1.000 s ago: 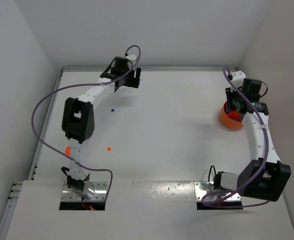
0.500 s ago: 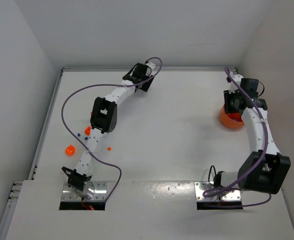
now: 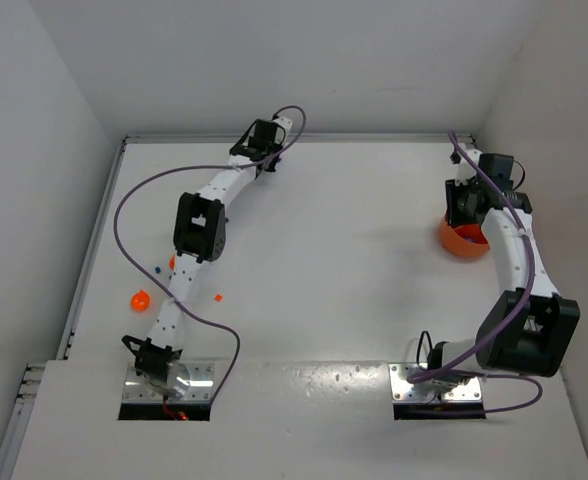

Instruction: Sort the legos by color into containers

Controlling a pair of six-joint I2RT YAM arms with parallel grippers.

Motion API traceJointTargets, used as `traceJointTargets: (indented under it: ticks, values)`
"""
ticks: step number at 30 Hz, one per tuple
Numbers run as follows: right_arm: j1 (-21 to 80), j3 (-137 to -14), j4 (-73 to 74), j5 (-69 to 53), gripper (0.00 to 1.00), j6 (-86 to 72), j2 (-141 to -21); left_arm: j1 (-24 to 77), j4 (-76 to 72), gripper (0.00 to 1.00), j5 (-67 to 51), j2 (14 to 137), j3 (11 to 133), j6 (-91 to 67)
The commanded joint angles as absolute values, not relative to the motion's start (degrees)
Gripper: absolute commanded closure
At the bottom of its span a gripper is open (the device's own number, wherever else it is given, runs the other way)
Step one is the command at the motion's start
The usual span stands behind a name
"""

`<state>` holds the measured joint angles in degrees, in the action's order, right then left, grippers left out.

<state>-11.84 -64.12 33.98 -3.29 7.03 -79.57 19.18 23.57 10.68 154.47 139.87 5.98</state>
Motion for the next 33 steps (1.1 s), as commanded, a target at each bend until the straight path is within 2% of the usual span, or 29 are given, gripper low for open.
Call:
traceJointTargets:
  ticks: [1, 2, 3, 5, 11, 33]
  values:
    - [-11.4, -66.0, 33.7, -4.8, 0.71, 5.5, -79.3, 19.5, 20.3, 0.74, 6.8, 152.8, 142.5, 4.4]
    - [-11.4, -66.0, 33.7, -4.8, 0.71, 5.4, -79.3, 19.5, 18.6, 0.77, 6.8, 152.1, 141.9, 4.4]
    - [-11.4, -65.5, 33.7, -4.8, 0.71, 5.4, -79.3, 19.5, 17.6, 0.87, 6.8, 151.5, 141.2, 3.9]
    - [-11.4, -64.9, 33.7, -5.4, 0.72, 4.8, -79.3, 19.5, 14.7, 0.97, 6.8, 151.5, 140.0, 3.3]
    - [-10.9, -64.9, 33.7, -5.9, 0.72, 4.3, -79.8, 19.5, 11.5, 1.0, 6.2, 153.5, 140.5, -0.4]
    - [-10.4, -67.0, 33.2, -5.9, 0.72, 2.7, -83.7, 19.5, 8.9, 1.0, 3.8, 158.0, 141.1, -2.1]
